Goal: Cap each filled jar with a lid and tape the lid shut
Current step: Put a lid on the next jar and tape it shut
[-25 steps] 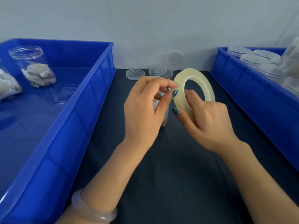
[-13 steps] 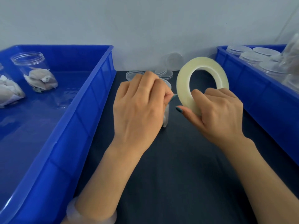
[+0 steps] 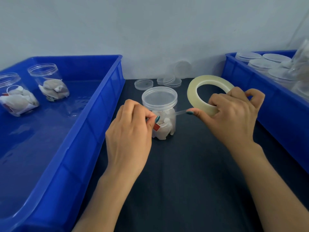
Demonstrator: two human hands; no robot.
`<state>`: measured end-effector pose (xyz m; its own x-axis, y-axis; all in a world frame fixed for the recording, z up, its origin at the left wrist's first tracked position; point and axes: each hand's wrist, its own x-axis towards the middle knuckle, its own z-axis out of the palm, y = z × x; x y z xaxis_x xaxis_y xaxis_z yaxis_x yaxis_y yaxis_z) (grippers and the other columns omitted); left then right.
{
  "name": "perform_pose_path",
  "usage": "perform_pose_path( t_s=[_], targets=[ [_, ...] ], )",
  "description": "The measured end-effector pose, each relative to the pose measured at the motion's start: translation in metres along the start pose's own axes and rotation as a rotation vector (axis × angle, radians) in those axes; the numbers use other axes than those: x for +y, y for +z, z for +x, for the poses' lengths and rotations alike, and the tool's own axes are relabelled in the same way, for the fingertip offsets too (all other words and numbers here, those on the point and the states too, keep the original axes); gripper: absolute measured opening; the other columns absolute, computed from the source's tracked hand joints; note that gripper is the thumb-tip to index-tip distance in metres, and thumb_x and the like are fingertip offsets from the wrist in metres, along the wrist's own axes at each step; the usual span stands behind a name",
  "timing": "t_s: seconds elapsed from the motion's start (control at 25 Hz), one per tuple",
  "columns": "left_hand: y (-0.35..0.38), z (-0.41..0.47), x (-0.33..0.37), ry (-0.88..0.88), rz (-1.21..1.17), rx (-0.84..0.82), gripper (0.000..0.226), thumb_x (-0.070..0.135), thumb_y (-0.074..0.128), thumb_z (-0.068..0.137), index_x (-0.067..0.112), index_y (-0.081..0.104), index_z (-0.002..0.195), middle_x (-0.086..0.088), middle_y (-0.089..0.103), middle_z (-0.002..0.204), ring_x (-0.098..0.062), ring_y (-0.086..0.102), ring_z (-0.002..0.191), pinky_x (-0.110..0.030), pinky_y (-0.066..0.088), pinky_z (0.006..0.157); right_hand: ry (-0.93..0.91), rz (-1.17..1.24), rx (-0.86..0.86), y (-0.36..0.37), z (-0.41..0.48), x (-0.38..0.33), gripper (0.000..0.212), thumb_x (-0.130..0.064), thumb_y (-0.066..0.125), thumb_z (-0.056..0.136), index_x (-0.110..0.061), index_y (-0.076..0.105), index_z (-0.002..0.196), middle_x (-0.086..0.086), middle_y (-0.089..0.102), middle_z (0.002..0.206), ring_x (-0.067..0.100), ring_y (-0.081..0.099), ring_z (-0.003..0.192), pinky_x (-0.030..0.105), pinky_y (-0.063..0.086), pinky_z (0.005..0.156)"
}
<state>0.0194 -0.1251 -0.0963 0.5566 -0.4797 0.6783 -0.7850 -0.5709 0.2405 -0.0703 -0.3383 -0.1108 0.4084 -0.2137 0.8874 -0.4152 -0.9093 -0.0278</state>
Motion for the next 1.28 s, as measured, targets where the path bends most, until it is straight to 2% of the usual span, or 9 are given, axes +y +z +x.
perform_pose_path(
  t_s=[0.08,0.32,0.52,0.68,0.8,0.88,0.96,1.04,1.28],
  targets=[
    [0.003,0.003,-0.003,-0.051,0.0,-0.017,0.019,0.028,0.053,0.092,0.012,0.061,0.091,-0.003,0.056,0.096,-0.015,0.052,0.077,-0.017,0.019,0.045,0.036,0.001,-0.008,0.003,-0.001,-0.002,0.071,-0.08,0.048,0.083,-0.014,0.054,0.059,-0.007,0.036,0.055,0.024,0.049,0.066,0.041,0.025,0.084],
    [0.012,0.004,-0.011,-0.123,0.009,0.002,0.022,0.032,0.048,0.094,0.013,0.06,0.094,-0.001,0.053,0.101,-0.013,0.047,0.076,-0.021,0.019,0.044,0.109,0.026,-0.042,0.009,0.0,-0.01,0.069,-0.081,0.048,0.081,-0.016,0.05,0.06,-0.009,0.038,0.055,0.02,0.044,0.068,0.04,0.024,0.083],
    [0.017,0.011,-0.017,-0.124,0.013,-0.003,0.027,0.034,0.044,0.094,0.013,0.059,0.101,-0.002,0.052,0.108,-0.016,0.053,0.076,-0.023,0.025,0.044,0.146,0.044,-0.076,0.014,0.002,-0.019,0.067,-0.078,0.048,0.083,-0.015,0.053,0.063,-0.008,0.039,0.057,0.021,0.045,0.07,0.04,0.024,0.083],
    [0.025,0.01,-0.018,-0.122,-0.098,-0.001,0.027,0.038,0.049,0.093,0.016,0.054,0.107,0.002,0.05,0.113,-0.013,0.059,0.084,-0.026,0.04,0.047,0.188,0.041,-0.129,0.015,0.003,-0.023,0.07,-0.08,0.04,0.085,-0.015,0.059,0.067,-0.007,0.041,0.058,0.019,0.043,0.072,0.041,0.024,0.084],
    [0.029,0.012,-0.022,-0.244,-0.373,-0.021,0.06,0.065,0.057,0.081,0.024,0.045,0.122,0.013,0.047,0.124,-0.003,0.056,0.104,-0.029,0.054,0.071,0.213,0.046,-0.156,0.014,0.003,-0.022,0.067,-0.079,0.042,0.085,-0.016,0.06,0.069,-0.006,0.044,0.058,0.017,0.04,0.072,0.041,0.024,0.084],
    [0.03,0.019,-0.02,-0.261,-0.516,-0.125,0.09,0.083,0.06,0.065,0.031,0.037,0.135,0.019,0.044,0.136,0.0,0.05,0.12,-0.025,0.049,0.088,0.214,0.049,-0.164,0.013,0.003,-0.023,0.066,-0.078,0.042,0.085,-0.017,0.06,0.069,-0.005,0.044,0.058,0.017,0.04,0.071,0.041,0.024,0.083],
    [0.034,0.028,-0.017,-0.242,-0.491,-0.228,0.109,0.091,0.061,0.055,0.034,0.032,0.143,0.018,0.045,0.143,-0.002,0.048,0.126,-0.027,0.047,0.096,0.214,0.05,-0.188,0.012,0.003,-0.024,0.067,-0.078,0.038,0.085,-0.017,0.062,0.071,-0.005,0.045,0.058,0.017,0.041,0.07,0.04,0.024,0.083],
    [0.04,0.034,-0.017,-0.252,-0.518,-0.282,0.115,0.086,0.064,0.051,0.032,0.032,0.148,0.018,0.048,0.142,-0.004,0.05,0.125,-0.029,0.049,0.1,0.218,0.052,-0.209,0.011,0.003,-0.023,0.069,-0.079,0.036,0.085,-0.017,0.064,0.074,-0.005,0.045,0.059,0.016,0.042,0.071,0.04,0.023,0.083],
    [0.052,0.032,-0.04,-0.361,-1.048,-0.323,0.081,0.039,0.084,0.063,0.031,0.052,0.137,0.025,0.063,0.127,0.01,0.055,0.119,-0.009,0.049,0.088,0.201,0.124,-0.222,0.01,0.004,-0.022,0.058,-0.069,0.042,0.089,-0.019,0.06,0.07,-0.012,0.038,0.056,0.018,0.044,0.067,0.036,0.019,0.079]
  ],
)
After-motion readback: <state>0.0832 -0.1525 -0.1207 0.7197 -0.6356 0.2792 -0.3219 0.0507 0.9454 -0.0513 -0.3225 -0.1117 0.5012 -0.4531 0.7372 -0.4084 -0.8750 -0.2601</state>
